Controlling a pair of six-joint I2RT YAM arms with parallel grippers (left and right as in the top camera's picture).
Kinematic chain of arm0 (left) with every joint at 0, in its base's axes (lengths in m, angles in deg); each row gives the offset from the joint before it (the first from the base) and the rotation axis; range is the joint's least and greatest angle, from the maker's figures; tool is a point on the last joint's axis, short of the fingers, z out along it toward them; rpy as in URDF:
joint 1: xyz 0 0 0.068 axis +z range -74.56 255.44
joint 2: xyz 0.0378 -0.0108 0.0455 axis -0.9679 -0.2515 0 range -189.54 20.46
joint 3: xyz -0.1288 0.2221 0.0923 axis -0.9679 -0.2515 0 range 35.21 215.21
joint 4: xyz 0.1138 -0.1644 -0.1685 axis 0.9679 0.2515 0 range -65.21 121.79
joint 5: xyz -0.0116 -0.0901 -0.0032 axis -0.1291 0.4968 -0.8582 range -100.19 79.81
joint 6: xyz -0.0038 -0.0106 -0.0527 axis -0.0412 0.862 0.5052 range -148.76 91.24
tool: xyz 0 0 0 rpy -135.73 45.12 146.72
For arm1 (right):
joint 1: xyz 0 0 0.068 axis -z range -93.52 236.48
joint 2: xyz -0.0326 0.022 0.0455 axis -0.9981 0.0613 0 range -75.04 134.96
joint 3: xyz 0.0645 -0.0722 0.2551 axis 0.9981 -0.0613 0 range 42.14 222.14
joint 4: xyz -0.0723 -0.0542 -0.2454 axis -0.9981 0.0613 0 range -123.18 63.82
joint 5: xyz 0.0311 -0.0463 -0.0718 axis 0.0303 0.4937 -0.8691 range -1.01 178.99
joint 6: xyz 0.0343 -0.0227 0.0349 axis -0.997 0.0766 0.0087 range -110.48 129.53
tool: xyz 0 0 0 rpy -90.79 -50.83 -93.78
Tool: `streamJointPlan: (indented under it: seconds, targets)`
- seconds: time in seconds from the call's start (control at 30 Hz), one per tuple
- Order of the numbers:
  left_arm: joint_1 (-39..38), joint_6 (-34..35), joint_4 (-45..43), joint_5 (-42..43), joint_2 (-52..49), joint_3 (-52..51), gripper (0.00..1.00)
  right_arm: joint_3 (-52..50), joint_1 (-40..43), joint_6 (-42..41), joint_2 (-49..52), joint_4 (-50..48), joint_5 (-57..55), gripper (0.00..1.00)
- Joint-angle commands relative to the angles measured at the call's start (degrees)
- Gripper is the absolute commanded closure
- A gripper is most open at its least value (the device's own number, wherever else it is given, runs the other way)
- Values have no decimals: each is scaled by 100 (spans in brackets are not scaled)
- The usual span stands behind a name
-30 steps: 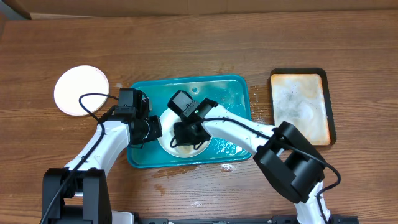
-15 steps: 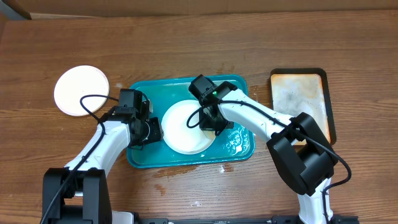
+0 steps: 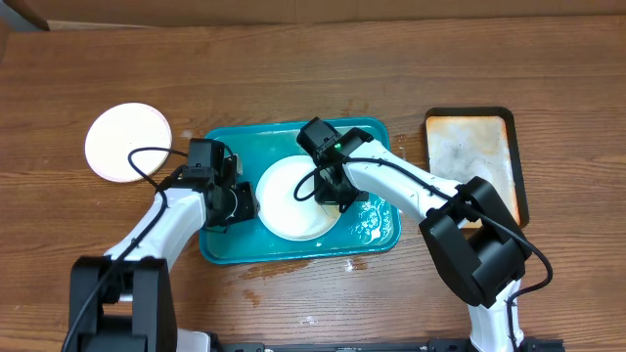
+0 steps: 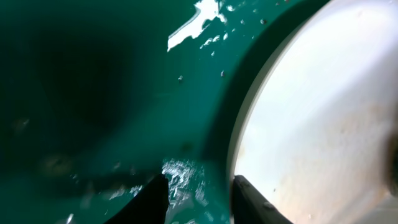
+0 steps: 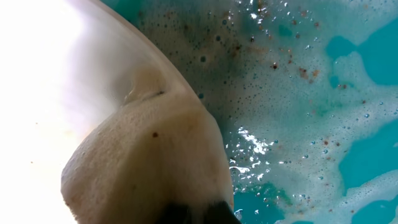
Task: Clean dirty plates on tray and stack at the side
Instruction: 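Scrub the near white plate with the sponge while the left gripper holds it, then lift the right gripper away and raise the plate with the left gripper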
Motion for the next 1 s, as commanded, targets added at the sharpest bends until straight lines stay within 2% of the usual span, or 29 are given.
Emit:
streamJointPlan:
  seconds: [0.0, 0.07, 0.1, 0.13, 0.17, 0.2, 0.43, 0.6, 0.73, 0.97]
  targets:
    - [50, -46, -238, 584, -249, 2, 63, -131, 85, 74, 188, -33, -289, 96]
    - [48, 48, -413, 737, -308, 2, 63, -131, 85, 72, 188, -37, -286, 96]
    - [46, 85, -466, 772, -317, 2, 66, -131, 85, 74, 188, -37, -289, 96]
    - [46, 83, -511, 796, -326, 2, 73, -131, 85, 74, 188, -35, -289, 96]
    - [46, 83, -540, 796, -330, 2, 90, -131, 85, 74, 188, -33, -286, 96]
    - [46, 83, -551, 793, -330, 2, 96, -131, 85, 74, 188, -33, -289, 96]
    - [46, 59, -485, 791, -332, 2, 96, -131, 87, 81, 188, -37, -289, 96]
    - [48, 92, -463, 715, -332, 2, 96, 153, 87, 378, 153, 125, -354, 96]
    - [48, 127, -422, 616, -332, 2, 96, 964, 90, 409, 31, 774, -881, 96]
    - [48, 140, -396, 551, -332, 4, 96, 2732, 92, 680, -70, 2081, -1047, 96]
